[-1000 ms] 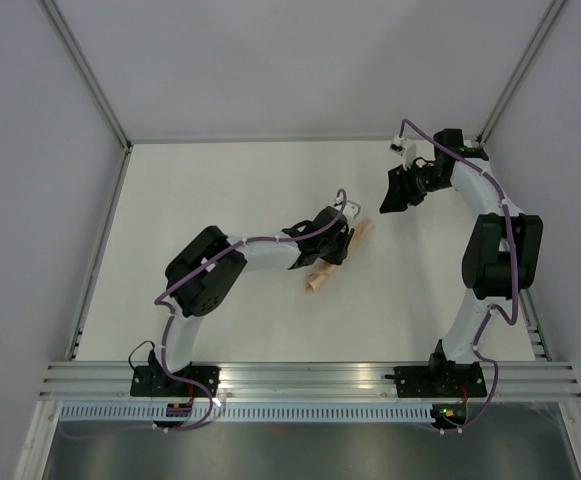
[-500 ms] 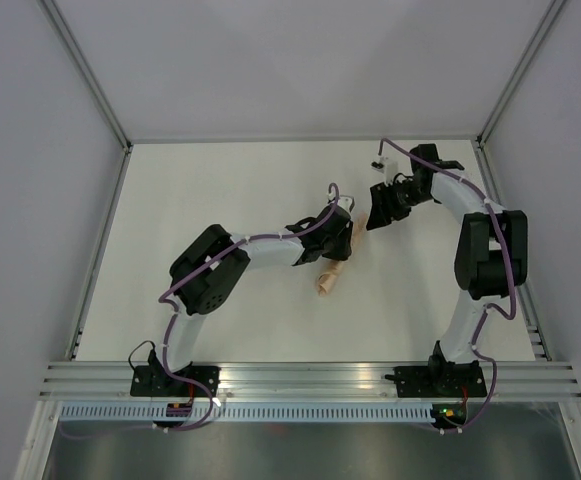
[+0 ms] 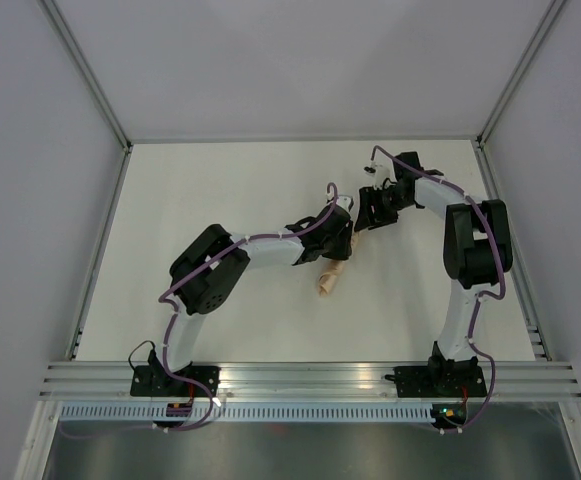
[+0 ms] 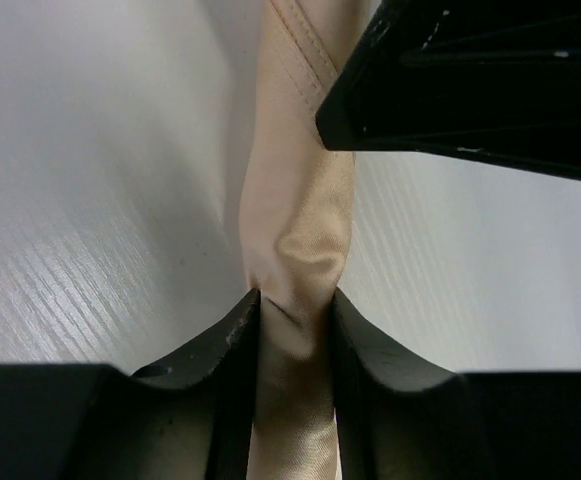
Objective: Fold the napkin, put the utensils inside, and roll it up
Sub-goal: Roll the napkin at the center of the board.
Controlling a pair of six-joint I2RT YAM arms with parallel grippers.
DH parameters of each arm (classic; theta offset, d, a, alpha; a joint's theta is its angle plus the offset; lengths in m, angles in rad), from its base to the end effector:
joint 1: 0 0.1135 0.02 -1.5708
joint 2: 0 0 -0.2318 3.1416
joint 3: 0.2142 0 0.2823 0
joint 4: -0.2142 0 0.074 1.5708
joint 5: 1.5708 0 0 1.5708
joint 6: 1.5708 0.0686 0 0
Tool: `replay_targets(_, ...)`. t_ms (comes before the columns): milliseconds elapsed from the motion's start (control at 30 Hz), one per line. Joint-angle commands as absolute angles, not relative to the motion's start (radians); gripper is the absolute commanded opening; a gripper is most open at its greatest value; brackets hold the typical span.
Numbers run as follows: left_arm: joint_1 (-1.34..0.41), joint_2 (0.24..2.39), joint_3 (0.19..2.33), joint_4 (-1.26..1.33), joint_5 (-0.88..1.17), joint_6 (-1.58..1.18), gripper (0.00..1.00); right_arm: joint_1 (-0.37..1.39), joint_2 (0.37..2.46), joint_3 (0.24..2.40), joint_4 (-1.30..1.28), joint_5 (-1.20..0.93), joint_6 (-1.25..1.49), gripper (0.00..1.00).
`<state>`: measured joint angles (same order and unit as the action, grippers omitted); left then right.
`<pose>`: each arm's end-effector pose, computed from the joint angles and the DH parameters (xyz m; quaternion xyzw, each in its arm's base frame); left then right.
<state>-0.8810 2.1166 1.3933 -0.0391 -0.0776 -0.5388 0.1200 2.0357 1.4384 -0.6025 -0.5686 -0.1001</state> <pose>0.3158 -0.3744 0.0757 0.1414 0.9079 -0.2291 0.3213 0.4260 0.0886 0.0923 -0.1550 0.9320 0.2774 0.1743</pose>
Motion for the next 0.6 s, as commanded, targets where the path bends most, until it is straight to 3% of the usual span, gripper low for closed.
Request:
replay_targets(0, -0.885, 2.180, 1.378, -0.206, -0.051, -0.589, 0.39, 0.121, 2.046, 1.451, -0.568, -0.531, -0.023, 0.60)
replay_targets(267, -0.882, 2.171, 1.376, -0.206, -0.043, -0.568, 0.51, 0.129, 2.097, 1.474, -0.563, -0.512, -0.012, 0.59)
replay_targets(567, -0.868, 2.129, 1.364, -0.203, -0.054, -0.551, 0.55, 0.135, 2.114, 1.505, -0.560, -0.479, -0.006, 0.58)
